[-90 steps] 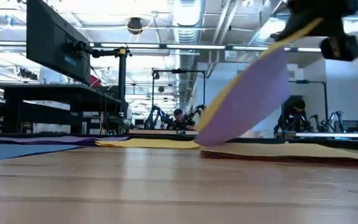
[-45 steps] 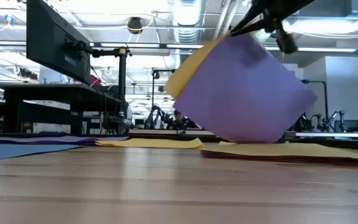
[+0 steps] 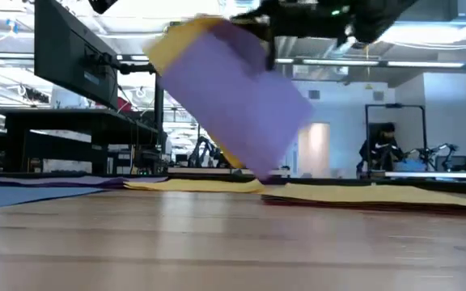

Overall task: Organize paper
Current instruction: Stack the yellow paper on top of the yellow paper

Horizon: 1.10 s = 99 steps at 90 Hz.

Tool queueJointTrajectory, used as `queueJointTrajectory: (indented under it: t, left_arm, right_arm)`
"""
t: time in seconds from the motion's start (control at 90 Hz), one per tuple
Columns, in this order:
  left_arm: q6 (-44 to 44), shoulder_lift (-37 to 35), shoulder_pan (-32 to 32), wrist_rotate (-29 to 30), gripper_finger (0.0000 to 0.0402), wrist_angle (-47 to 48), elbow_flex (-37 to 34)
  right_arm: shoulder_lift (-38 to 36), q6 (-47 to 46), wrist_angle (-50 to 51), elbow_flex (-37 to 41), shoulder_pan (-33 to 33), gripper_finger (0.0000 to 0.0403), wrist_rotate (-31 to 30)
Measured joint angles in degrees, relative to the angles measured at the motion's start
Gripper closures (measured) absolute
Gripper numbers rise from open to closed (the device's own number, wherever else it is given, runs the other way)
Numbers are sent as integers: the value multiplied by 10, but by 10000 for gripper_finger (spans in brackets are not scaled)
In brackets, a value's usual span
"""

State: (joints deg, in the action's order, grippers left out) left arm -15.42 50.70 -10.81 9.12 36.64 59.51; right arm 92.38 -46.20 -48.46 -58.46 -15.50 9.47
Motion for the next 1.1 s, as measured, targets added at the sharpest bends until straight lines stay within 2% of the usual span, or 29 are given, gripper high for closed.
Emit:
queueJointTrajectory:
  t: [0.089,0.311,0.4,0.522,0.589,0.711,0.9,0.989,1.1]
  left_arm:
    - [-3,-8,0,1,320,6,0]
    - [-39,-46,-1,4,320,44,0]
    - [-51,-55,-1,20,320,67,0]
    - [-74,-56,-1,58,320,85,0]
    - [-78,-51,-1,67,320,87,0]
    - [-78,-26,2,68,320,86,1]
    - [-78,39,16,46,320,84,1]
    - [-80,75,29,14,320,75,1]
    - [-78,120,34,10,320,38,1]
  right_arm:
    - [38,30,2,-35,2,403,53]
    - [47,46,76,-41,23,403,59]
    - [14,55,144,-41,34,403,59]
    - [-56,68,325,-42,56,403,57]
    - [-92,72,425,-41,79,403,34]
    - [-140,47,539,-41,130,403,-6]
    - [-157,-45,708,-41,225,403,-99]
    - [-153,-115,761,-41,273,403,-144]
    - [-144,-183,768,-25,332,403,-174]
